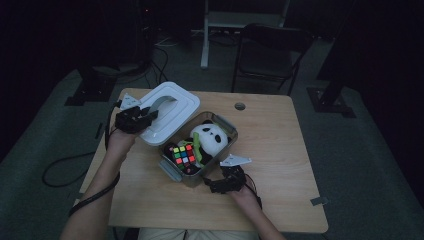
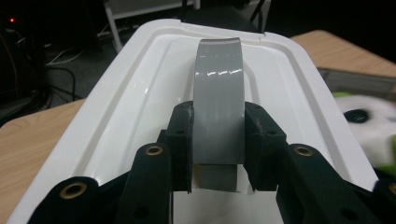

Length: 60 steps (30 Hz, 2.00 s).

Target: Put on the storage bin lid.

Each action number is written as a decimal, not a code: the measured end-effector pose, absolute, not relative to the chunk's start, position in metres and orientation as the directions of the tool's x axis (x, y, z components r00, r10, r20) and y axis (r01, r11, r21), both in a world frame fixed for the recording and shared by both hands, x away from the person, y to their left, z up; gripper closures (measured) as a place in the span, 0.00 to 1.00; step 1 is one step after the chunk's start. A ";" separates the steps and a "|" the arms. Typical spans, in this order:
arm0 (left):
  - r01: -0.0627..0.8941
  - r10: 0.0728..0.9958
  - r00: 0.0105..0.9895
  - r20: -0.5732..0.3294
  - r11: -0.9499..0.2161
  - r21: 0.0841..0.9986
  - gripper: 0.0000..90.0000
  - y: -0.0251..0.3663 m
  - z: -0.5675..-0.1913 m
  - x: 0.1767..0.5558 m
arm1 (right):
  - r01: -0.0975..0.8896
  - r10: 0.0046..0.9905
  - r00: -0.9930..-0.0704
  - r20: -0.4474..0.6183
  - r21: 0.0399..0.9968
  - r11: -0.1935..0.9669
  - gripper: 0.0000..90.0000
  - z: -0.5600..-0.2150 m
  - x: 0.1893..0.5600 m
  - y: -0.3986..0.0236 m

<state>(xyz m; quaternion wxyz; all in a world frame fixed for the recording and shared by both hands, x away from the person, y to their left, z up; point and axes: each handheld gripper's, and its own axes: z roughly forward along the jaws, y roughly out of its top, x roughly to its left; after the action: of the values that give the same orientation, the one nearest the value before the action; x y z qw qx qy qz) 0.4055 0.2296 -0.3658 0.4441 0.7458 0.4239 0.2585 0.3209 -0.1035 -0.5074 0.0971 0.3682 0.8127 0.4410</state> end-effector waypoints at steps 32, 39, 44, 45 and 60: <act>0.411 0.725 0.687 -0.044 -0.338 0.847 0.75 0.159 -0.387 0.364 | 0.531 0.804 -0.560 0.201 0.832 0.162 0.15 -0.484 0.338 -0.169; 0.432 0.735 0.675 -0.067 -0.319 0.844 0.75 0.160 -0.389 0.364 | 0.480 0.821 -0.542 0.177 0.868 0.129 0.15 -0.457 0.342 -0.177; 0.419 0.740 0.672 -0.040 -0.335 0.844 0.75 0.157 -0.392 0.358 | 0.453 0.823 -0.541 0.174 0.885 0.110 0.15 -0.432 0.352 -0.178; 0.421 0.742 0.669 -0.046 -0.327 0.846 0.75 0.158 -0.392 0.358 | 0.445 0.822 -0.543 0.173 0.889 0.106 0.15 -0.426 0.355 -0.178; 0.428 0.756 0.654 -0.023 -0.345 0.835 0.75 0.156 -0.399 0.364 | 0.474 0.859 -0.507 0.078 0.857 0.202 0.16 -0.404 0.414 -0.146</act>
<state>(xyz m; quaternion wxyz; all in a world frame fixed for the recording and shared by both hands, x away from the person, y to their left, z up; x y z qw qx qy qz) 0.3636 0.1558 -0.3993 0.4360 0.7982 0.3708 0.1881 0.4139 -0.1460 -0.4045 0.2155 0.4474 0.7447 0.4459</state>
